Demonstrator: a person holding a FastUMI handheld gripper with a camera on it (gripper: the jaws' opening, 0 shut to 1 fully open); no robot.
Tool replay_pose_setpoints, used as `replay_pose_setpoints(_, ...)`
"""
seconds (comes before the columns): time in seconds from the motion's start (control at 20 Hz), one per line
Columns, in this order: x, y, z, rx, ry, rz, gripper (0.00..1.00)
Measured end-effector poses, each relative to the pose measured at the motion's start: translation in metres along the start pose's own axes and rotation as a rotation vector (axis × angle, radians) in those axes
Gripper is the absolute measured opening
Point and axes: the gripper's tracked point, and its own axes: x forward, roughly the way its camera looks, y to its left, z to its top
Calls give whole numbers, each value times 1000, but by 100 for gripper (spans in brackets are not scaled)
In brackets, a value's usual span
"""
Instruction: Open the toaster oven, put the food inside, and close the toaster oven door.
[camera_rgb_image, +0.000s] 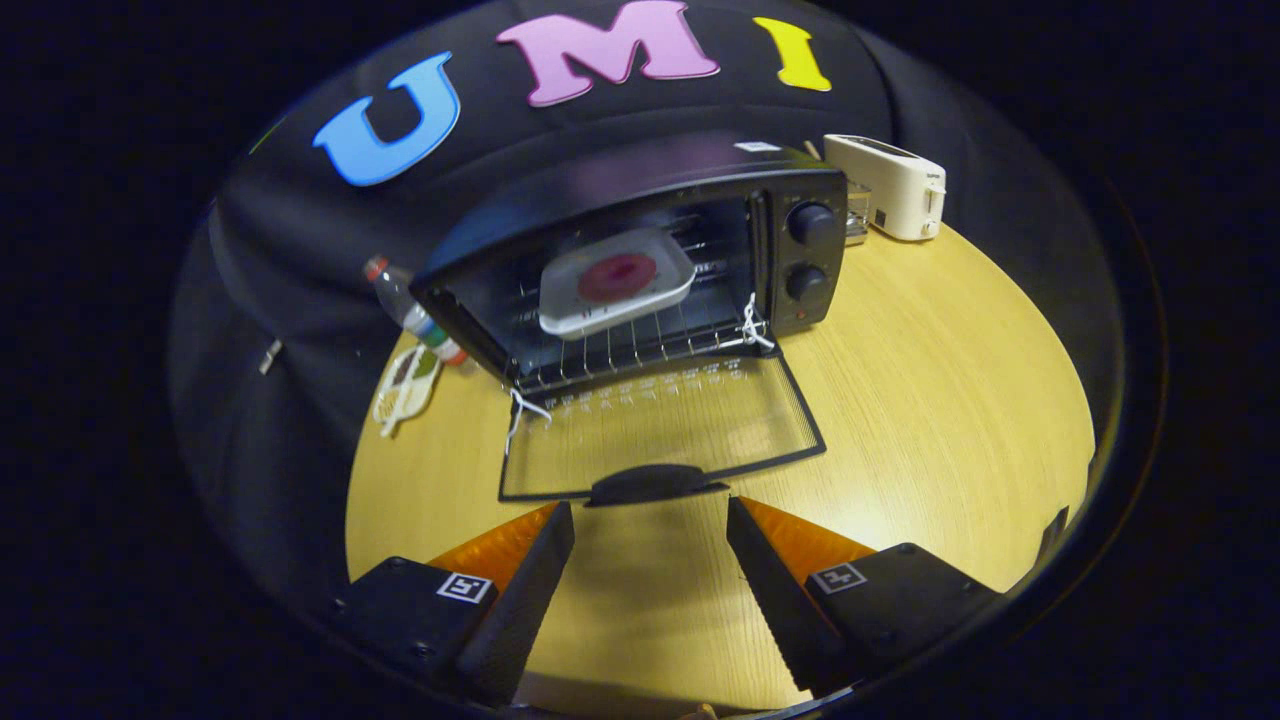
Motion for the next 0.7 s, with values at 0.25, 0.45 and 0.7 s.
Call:
replay_pose_setpoints(0.25, 46, -1, -37, -113, 111, -49, 100)
replay_pose_setpoints(0.45, 73, -9, -34, -65, 141, -89, 99)
replay_pose_setpoints(0.7, 80, -15, -19, -99, 109, -132, 98)
